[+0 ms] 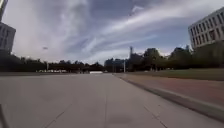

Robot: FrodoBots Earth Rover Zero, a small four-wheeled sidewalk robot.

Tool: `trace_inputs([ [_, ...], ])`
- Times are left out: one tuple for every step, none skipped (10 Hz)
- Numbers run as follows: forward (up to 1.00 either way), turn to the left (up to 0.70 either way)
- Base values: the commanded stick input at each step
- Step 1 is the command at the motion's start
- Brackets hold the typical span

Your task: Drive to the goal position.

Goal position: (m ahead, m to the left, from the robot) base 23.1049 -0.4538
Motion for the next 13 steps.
trace_inputs([
  [1.00, 0.00],
  [1.00, 0.00],
  [1.00, 0.00],
  [1.00, 0.00],
  [1.00, 0.00],
  [1.00, 0.00],
  [1.00, 0.00],
  [1.00, 0.00],
  [1.00, 0.00],
  [1.00, 0.00],
  [1.00, 0.00],
  [1.00, 0.00],
  [1.00, 0.00],
])
